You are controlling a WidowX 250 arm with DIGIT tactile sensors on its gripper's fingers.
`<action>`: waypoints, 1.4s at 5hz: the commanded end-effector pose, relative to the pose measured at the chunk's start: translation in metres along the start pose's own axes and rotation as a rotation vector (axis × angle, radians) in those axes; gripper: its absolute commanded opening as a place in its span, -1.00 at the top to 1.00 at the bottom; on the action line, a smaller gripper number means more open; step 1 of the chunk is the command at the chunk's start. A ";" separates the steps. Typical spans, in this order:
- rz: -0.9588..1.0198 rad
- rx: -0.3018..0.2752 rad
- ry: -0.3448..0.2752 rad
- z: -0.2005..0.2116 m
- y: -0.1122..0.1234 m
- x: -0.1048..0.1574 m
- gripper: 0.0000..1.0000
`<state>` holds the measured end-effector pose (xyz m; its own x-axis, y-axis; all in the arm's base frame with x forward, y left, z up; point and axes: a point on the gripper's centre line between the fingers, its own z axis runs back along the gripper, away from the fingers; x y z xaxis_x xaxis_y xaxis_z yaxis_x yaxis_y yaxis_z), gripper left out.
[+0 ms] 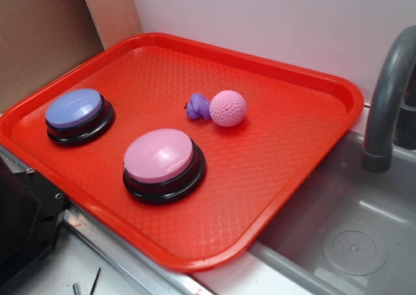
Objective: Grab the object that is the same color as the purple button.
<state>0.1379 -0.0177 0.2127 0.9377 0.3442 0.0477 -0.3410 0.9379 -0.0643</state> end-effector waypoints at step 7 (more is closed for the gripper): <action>0.776 0.144 -0.062 -0.203 -0.052 0.108 -0.51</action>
<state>0.2776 -0.0433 0.0172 0.4201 0.9025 0.0945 -0.9073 0.4196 0.0264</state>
